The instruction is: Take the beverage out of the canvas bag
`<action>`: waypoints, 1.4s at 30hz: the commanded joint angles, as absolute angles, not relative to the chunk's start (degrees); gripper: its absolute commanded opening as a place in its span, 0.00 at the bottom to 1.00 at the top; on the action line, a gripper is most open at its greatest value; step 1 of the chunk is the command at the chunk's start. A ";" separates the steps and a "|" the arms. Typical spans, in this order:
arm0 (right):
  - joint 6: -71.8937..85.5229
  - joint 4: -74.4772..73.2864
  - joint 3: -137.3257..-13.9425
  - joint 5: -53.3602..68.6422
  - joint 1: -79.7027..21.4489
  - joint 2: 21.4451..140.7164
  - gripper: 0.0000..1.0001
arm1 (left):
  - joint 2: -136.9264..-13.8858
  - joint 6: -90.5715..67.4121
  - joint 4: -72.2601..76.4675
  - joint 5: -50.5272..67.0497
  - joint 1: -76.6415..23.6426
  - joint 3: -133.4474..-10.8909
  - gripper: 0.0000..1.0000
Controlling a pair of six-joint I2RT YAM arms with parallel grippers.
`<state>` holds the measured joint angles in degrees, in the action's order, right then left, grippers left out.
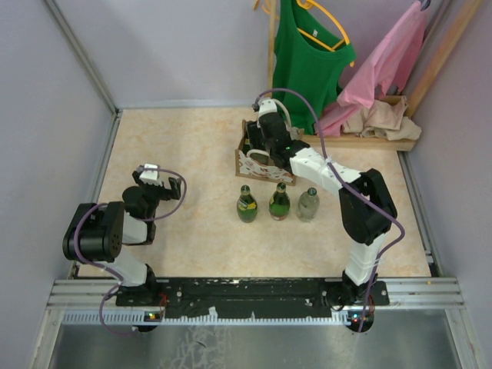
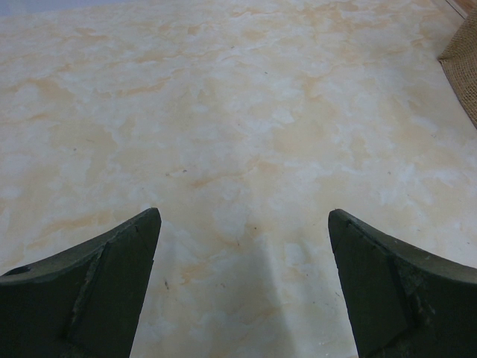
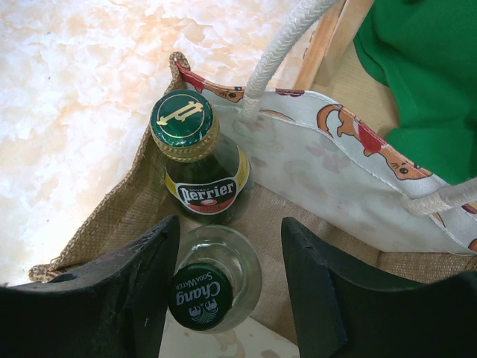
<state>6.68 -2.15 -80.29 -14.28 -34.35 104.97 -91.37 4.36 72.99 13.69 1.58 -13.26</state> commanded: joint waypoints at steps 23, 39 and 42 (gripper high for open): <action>6.08 -1.56 -81.06 -16.22 -36.21 107.22 0.29 | -91.41 4.58 73.56 13.73 1.15 -13.88 1.00; -2.25 2.33 -87.31 -25.89 -36.48 101.26 0.00 | -91.36 4.64 73.55 13.73 1.15 -13.89 1.00; -4.28 4.43 -88.15 -27.53 -36.48 99.29 0.00 | -91.36 4.66 73.56 13.73 1.19 -13.88 1.00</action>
